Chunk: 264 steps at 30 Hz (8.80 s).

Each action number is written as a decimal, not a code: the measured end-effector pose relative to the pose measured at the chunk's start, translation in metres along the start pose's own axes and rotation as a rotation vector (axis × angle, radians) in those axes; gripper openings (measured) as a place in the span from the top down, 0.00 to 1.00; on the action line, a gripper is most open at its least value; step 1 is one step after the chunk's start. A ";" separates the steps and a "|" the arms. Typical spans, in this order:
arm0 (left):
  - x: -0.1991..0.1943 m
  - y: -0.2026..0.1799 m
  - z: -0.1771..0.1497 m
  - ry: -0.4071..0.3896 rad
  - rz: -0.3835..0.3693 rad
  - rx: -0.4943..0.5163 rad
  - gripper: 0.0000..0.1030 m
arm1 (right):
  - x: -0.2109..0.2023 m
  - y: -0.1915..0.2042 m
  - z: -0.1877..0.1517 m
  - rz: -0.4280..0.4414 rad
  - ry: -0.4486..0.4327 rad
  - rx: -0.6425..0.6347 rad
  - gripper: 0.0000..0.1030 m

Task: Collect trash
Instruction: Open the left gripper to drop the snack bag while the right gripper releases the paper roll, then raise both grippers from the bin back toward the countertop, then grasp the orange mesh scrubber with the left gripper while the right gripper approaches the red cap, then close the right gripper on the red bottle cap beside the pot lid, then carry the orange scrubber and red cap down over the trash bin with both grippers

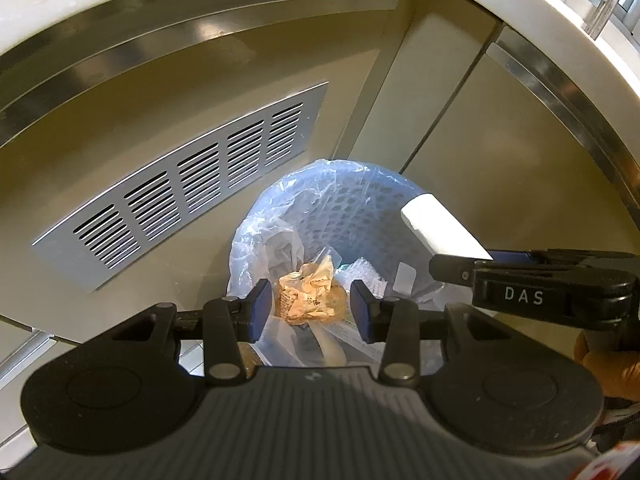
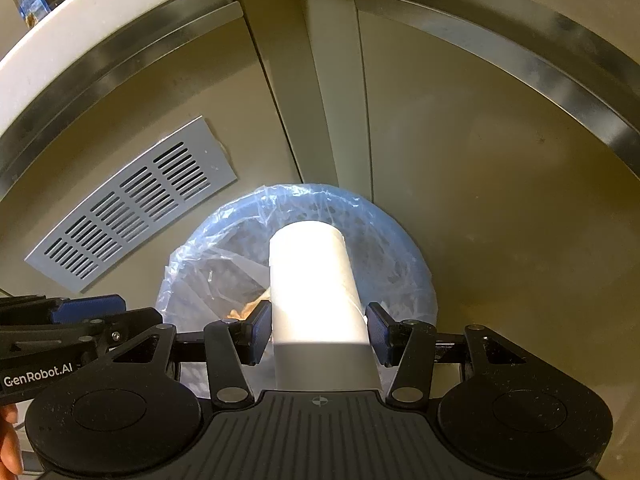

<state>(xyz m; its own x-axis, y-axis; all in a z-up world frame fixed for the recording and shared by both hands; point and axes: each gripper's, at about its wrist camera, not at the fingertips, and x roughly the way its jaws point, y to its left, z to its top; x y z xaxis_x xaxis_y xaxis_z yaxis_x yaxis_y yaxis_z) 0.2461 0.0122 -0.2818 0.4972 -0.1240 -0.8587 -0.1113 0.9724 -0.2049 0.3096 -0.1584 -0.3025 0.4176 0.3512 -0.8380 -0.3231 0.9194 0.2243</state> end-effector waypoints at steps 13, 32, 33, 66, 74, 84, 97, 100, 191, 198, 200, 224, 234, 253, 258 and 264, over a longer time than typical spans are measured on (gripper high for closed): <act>-0.002 0.007 0.004 0.001 0.008 -0.006 0.63 | 0.009 -0.005 0.003 0.029 -0.042 0.070 0.48; -0.037 0.004 0.002 -0.023 -0.025 -0.013 0.63 | -0.047 -0.007 -0.022 -0.014 -0.034 0.082 0.35; -0.041 0.003 0.002 -0.028 -0.026 -0.013 0.63 | -0.053 -0.005 -0.022 -0.014 -0.039 0.083 0.35; -0.194 -0.036 0.062 -0.262 -0.086 0.084 0.33 | -0.228 0.040 0.018 -0.034 -0.329 0.055 0.35; -0.207 -0.037 0.083 -0.331 -0.075 0.093 0.29 | -0.245 0.029 0.036 -0.054 -0.401 0.082 0.35; -0.211 -0.041 0.122 -0.396 -0.020 0.059 0.27 | -0.244 0.004 0.079 -0.067 -0.416 0.061 0.35; -0.200 -0.065 0.157 -0.430 0.070 0.042 0.27 | -0.235 -0.033 0.120 -0.026 -0.428 0.023 0.35; -0.195 -0.066 0.163 -0.416 0.079 0.037 0.27 | -0.233 -0.042 0.127 -0.016 -0.430 0.022 0.35; -0.018 -0.043 0.384 -0.395 0.055 -0.024 0.78 | 0.057 -0.213 0.512 -0.135 -0.375 0.059 0.46; -0.023 -0.040 0.384 -0.398 0.066 -0.029 0.78 | 0.053 -0.207 0.509 -0.164 -0.395 0.039 0.67; -0.025 -0.041 0.382 -0.398 0.064 -0.028 0.78 | 0.047 -0.203 0.503 -0.158 -0.401 0.032 0.67; -0.087 -0.084 0.296 -0.417 0.059 -0.056 0.78 | -0.091 -0.118 0.341 0.022 -0.377 -0.040 0.67; -0.118 -0.076 0.244 -0.403 -0.040 0.032 0.78 | -0.159 -0.063 0.242 -0.016 -0.396 0.003 0.67; -0.189 -0.038 0.109 -0.349 -0.177 0.145 0.78 | -0.231 0.039 0.070 -0.090 -0.397 0.034 0.67; -0.190 -0.039 0.088 -0.328 -0.158 0.118 0.78 | -0.227 0.039 0.050 -0.052 -0.379 0.020 0.67; -0.183 -0.045 0.069 -0.283 -0.111 0.076 0.78 | -0.211 0.024 0.034 -0.013 -0.316 0.002 0.67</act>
<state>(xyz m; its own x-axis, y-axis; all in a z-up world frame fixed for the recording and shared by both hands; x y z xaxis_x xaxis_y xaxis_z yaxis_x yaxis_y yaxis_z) 0.2193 0.0048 -0.0831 0.7236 -0.1812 -0.6660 0.0164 0.9692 -0.2459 0.2427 -0.2043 -0.1036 0.6649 0.3765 -0.6451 -0.3143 0.9245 0.2156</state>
